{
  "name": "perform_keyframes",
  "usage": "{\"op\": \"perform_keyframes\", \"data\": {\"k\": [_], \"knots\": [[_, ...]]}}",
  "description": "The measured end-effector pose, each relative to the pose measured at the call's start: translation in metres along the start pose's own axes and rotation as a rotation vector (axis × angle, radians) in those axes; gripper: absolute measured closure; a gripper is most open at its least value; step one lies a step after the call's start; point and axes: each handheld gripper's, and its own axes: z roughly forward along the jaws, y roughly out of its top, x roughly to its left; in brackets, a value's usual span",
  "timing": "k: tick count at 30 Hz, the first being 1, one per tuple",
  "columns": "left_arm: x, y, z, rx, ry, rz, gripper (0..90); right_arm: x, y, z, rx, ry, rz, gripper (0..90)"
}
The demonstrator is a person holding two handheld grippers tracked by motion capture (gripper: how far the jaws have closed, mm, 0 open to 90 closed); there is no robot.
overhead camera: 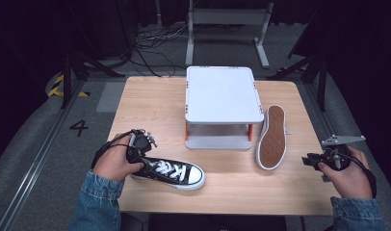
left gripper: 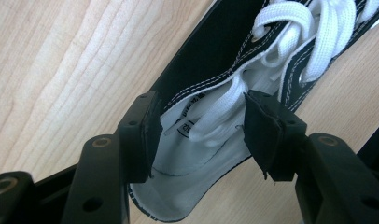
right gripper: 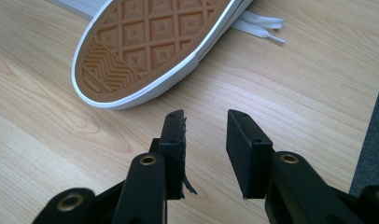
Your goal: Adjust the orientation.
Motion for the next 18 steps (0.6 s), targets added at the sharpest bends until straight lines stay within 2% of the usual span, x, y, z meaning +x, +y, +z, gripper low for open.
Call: {"op": "perform_keyframes", "data": {"k": [4,5,6,7,8,10,11,12,13,14,15,16,18], "knots": [[0.003,-0.003,-0.004,-0.027,0.004,0.029,47.6,0.0,0.0,0.0,-0.005,0.006,-0.002,67.8],[0.003,-0.004,-0.007,-0.034,0.029,0.034,45.4,0.0,-0.001,0.0,-0.004,0.006,-0.001,67.7],[0.002,-0.003,-0.008,-0.03,0.083,0.036,36.1,0.0,-0.001,0.0,-0.006,0.007,-0.002,67.6],[0.002,-0.002,-0.009,-0.017,0.175,0.043,22.5,0.0,-0.002,-0.001,-0.006,0.008,-0.001,67.5],[0.003,-0.001,-0.009,-0.004,0.196,0.051,19.1,0.0,-0.002,-0.001,-0.006,0.012,0.002,67.3],[0.004,0.0,0.001,0.01,0.135,0.078,22.5,0.0,-0.004,-0.001,-0.008,0.011,-0.001,67.2],[0.004,0.0,0.001,0.01,0.135,0.078,23.4,0.0,-0.004,-0.001,-0.008,0.011,-0.001,67.2],[0.004,0.003,0.011,0.038,0.087,0.111,26.0,0.001,-0.005,-0.002,-0.003,0.015,0.001,67.1],[0.004,0.003,0.011,0.038,0.087,0.111,30.3,0.001,-0.005,-0.002,-0.004,0.013,0.0,67.1],[0.006,0.004,0.014,0.042,0.095,0.084,27.6,0.001,-0.006,-0.002,-0.007,0.012,-0.002,67.1],[0.006,0.004,0.014,0.042,0.095,0.084,23.4,0.001,-0.006,-0.002,-0.007,0.012,-0.002,67.1],[0.008,0.005,0.017,0.05,0.093,0.079,23.4,0.001,-0.006,-0.003,-0.006,0.014,0.002,66.9],[0.01,0.007,0.024,0.054,0.061,0.086,25.0,0.0,-0.007,-0.002,-0.005,0.012,0.002,66.7]]}}
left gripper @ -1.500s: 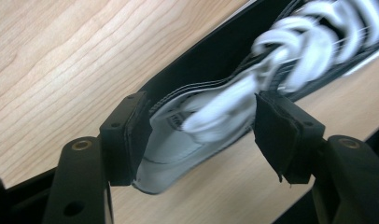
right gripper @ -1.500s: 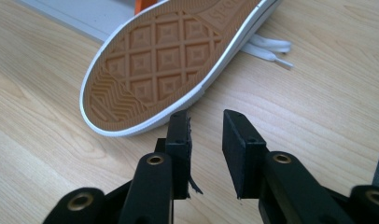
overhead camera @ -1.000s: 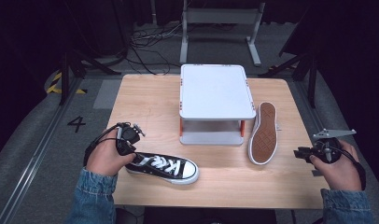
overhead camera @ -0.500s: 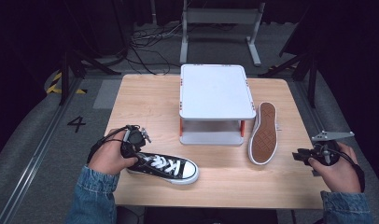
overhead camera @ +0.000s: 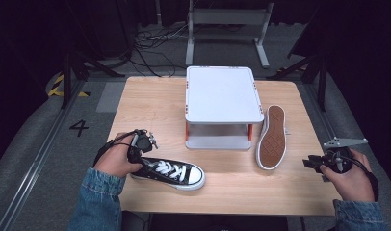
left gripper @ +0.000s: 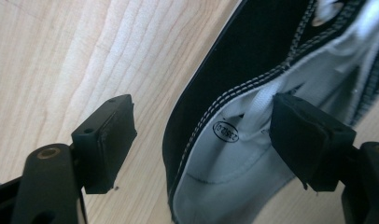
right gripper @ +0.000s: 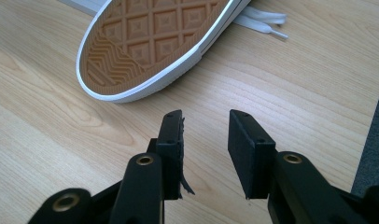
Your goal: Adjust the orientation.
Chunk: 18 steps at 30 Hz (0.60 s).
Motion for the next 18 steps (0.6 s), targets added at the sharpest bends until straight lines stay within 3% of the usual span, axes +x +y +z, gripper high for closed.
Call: {"op": "perform_keyframes", "data": {"k": [4,7,9,10,11,14,18], "knots": [[0.004,0.007,0.01,0.001,-0.067,0.026,39.3,0.001,-0.001,0.001,0.004,0.0,-0.007,66.3],[0.004,0.009,0.007,0.001,-0.042,0.028,51.3,0.002,-0.002,0.001,0.003,0.001,-0.008,66.1],[0.004,0.009,0.007,0.004,-0.02,0.035,66.8,0.001,-0.002,0.0,0.003,-0.004,-0.009,66.3],[0.006,0.009,0.005,0.003,-0.007,0.02,66.8,0.001,-0.002,0.0,0.003,-0.004,-0.009,66.3],[0.007,0.009,0.004,0.021,-0.021,-0.009,73.7,0.001,-0.002,0.0,0.003,-0.005,-0.008,66.3],[0.006,0.006,0.001,0.011,-0.052,-0.051,77.4,0.001,-0.002,0.0,0.002,-0.002,-0.01,66.3],[0.009,-0.004,-0.012,-0.07,-0.129,-0.137,78.6,0.0,0.001,0.002,0.001,-0.003,-0.012,66.4]]}}
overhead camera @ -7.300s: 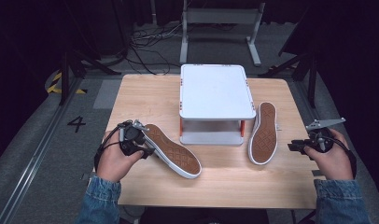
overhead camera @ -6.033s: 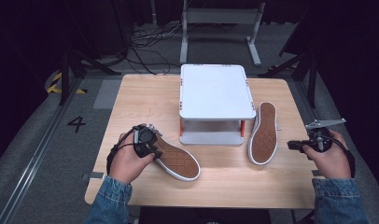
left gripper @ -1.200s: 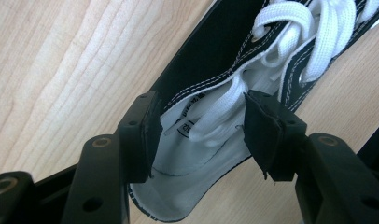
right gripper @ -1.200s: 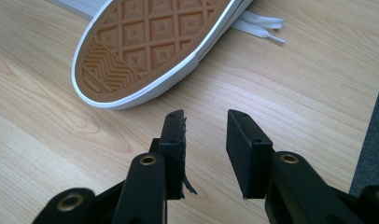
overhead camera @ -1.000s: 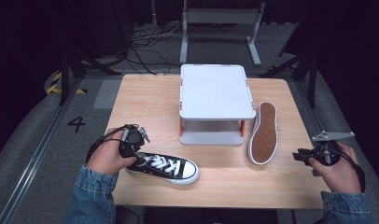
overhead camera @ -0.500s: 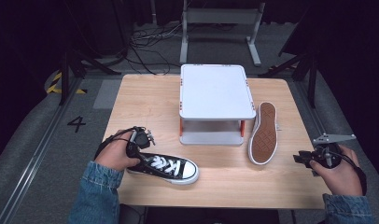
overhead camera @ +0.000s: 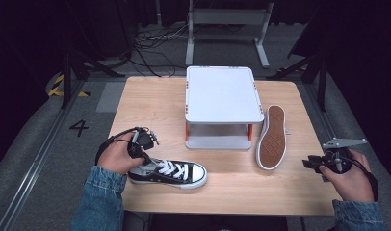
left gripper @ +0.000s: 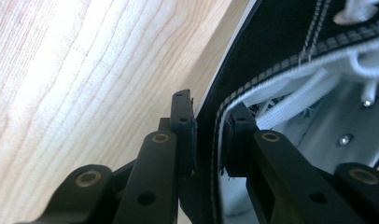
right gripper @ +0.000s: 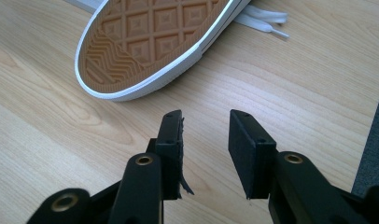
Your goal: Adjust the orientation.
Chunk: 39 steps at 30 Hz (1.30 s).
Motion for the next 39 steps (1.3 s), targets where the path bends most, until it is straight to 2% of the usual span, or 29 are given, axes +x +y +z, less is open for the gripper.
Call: {"op": "perform_keyframes", "data": {"k": [3,4,5,6,7,8,9,10,11,13,14,15,16,18,19,20,24,26,27,29,30,31,32,33,34,36,37,38,39], "knots": [[-0.001,-0.007,-0.015,-0.084,-0.044,-0.055,81.0,0.001,0.004,0.003,-0.001,0.002,-0.003,66.5],[-0.003,-0.01,-0.022,-0.107,-0.046,-0.089,81.3,0.001,0.006,0.004,-0.001,0.007,-0.007,66.5],[-0.004,-0.011,-0.026,-0.112,-0.02,-0.107,81.6,0.002,0.008,0.006,0.0,0.01,-0.016,66.6],[-0.004,-0.013,-0.031,-0.128,0.013,-0.152,82.0,0.002,0.01,0.007,0.001,0.013,-0.019,66.6],[-0.004,-0.016,-0.033,-0.146,0.022,-0.188,82.2,0.004,0.012,0.009,0.004,0.018,-0.023,66.6],[0.001,-0.024,-0.04,-0.211,0.048,-0.291,82.4,0.006,0.015,0.012,0.007,0.027,-0.029,66.7],[0.001,-0.024,-0.04,-0.211,0.048,-0.291,82.6,0.006,0.015,0.012,0.007,0.027,-0.029,66.7],[0.004,-0.027,-0.042,-0.238,0.057,-0.329,82.6,0.006,0.017,0.013,0.005,0.029,-0.038,66.6],[0.006,-0.031,-0.044,-0.286,0.072,-0.399,82.9,0.006,0.018,0.014,0.006,0.028,-0.04,66.7],[0.011,-0.035,-0.044,-0.333,0.089,-0.487,83.1,0.007,0.02,0.016,0.01,0.033,-0.042,66.7],[0.013,-0.036,-0.041,-0.337,0.094,-0.542,82.9,0.009,0.021,0.018,0.013,0.037,-0.046,66.7],[0.014,-0.036,-0.039,-0.345,0.085,-0.563,82.9,0.009,0.021,0.018,0.013,0.037,-0.046,66.7],[0.014,-0.036,-0.034,-0.33,0.079,-0.593,82.3,0.009,0.021,0.019,0.013,0.036,-0.048,66.7],[0.012,-0.036,-0.031,-0.326,0.098,-0.616,82.4,0.01,0.021,0.019,0.014,0.038,-0.05,66.6],[0.011,-0.037,-0.032,-0.327,0.087,-0.621,82.3,0.01,0.021,0.019,0.015,0.037,-0.049,66.7],[0.008,-0.04,-0.036,-0.344,0.101,-0.622,82.4,0.009,0.021,0.018,0.014,0.039,-0.048,66.8],[0.004,-0.051,-0.052,-0.329,0.238,-0.66,82.4,0.007,0.021,0.017,0.012,0.029,-0.047,66.8],[0.006,-0.055,-0.05,-0.358,0.276,-0.71,82.5,0.007,0.022,0.018,0.012,0.035,-0.049,66.9],[0.008,-0.055,-0.045,-0.355,0.264,-0.733,82.6,0.007,0.023,0.019,0.014,0.035,-0.048,66.8],[0.009,-0.047,-0.029,-0.313,0.194,-0.727,82.5,0.009,0.025,0.021,0.012,0.036,-0.057,66.4],[0.009,-0.047,-0.029,-0.313,0.194,-0.727,81.3,0.011,0.027,0.023,0.011,0.041,-0.06,66.3],[0.006,-0.04,-0.02,-0.275,0.156,-0.705,81.3,0.011,0.027,0.023,0.011,0.041,-0.06,66.3],[0.001,-0.032,-0.013,-0.245,0.134,-0.674,79.3,0.013,0.028,0.024,0.01,0.046,-0.064,66.1],[-0.006,-0.024,-0.007,-0.205,0.117,-0.618,79.3,0.013,0.028,0.024,0.01,0.046,-0.064,66.1],[-0.013,-0.016,-0.003,-0.171,0.116,-0.583,75.8,0.013,0.029,0.023,0.007,0.046,-0.067,65.9],[-0.023,-0.004,0.001,-0.157,0.08,-0.532,75.1,0.012,0.028,0.023,0.006,0.042,-0.065,65.8],[-0.026,-0.001,0.003,-0.156,0.069,-0.52,74.5,0.011,0.028,0.023,0.005,0.042,-0.064,65.7],[-0.029,0.002,0.003,-0.145,0.076,-0.503,69.5,0.011,0.028,0.023,0.005,0.043,-0.065,65.2],[-0.03,0.005,0.004,-0.134,0.08,-0.436,64.8,0.011,0.028,0.023,0.006,0.045,-0.065,65.0]]}}
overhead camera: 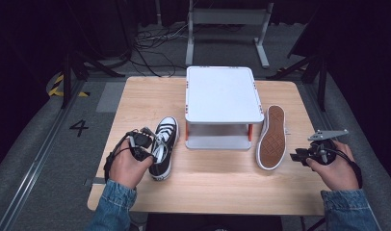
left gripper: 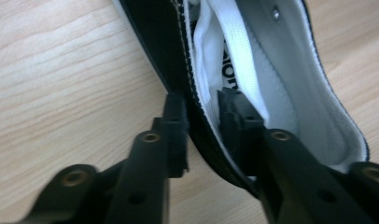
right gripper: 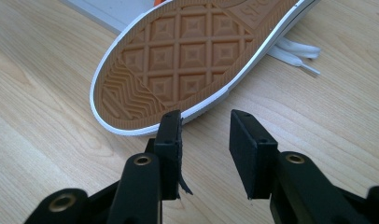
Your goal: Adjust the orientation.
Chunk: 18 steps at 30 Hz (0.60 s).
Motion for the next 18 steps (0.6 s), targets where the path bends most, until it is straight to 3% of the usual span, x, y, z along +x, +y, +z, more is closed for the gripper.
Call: {"op": "perform_keyframes", "data": {"k": [1,2,3,4,5,9,12,14,16,18], "knots": [[0.0,0.0,0.0,0.0,0.0,0.0,56.0,0.0,0.0,0.0,0.0,0.0,0.0,65.0],[0.001,0.002,-0.003,-0.049,-0.032,0.078,56.0,0.0,0.0,0.0,-0.001,0.001,0.0,64.7],[0.001,0.004,-0.005,-0.05,-0.026,0.106,44.3,0.0,-0.001,-0.001,-0.007,0.0,0.0,64.5],[0.001,0.005,-0.007,-0.057,-0.006,0.143,39.1,0.0,-0.001,-0.001,-0.005,0.0,0.0,64.2],[0.001,0.005,-0.007,-0.057,-0.006,0.143,38.2,0.0,-0.002,-0.001,-0.002,0.001,0.002,63.9],[0.001,0.017,-0.004,-0.05,0.09,0.347,33.8,0.001,-0.005,-0.002,0.0,0.004,-0.001,63.8],[0.004,0.026,0.002,-0.034,0.11,0.44,33.7,0.002,-0.01,-0.004,0.003,0.001,0.001,63.5],[0.006,0.032,0.005,-0.057,0.11,0.478,32.4,0.001,-0.014,-0.006,0.003,-0.007,0.009,63.4],[0.005,0.04,0.008,-0.044,0.151,0.527,31.3,0.001,-0.018,-0.009,0.002,-0.013,0.019,63.5],[0.004,0.048,0.01,-0.048,0.159,0.546,29.6,0.001,-0.022,-0.011,0.002,-0.016,0.026,63.5]]}}
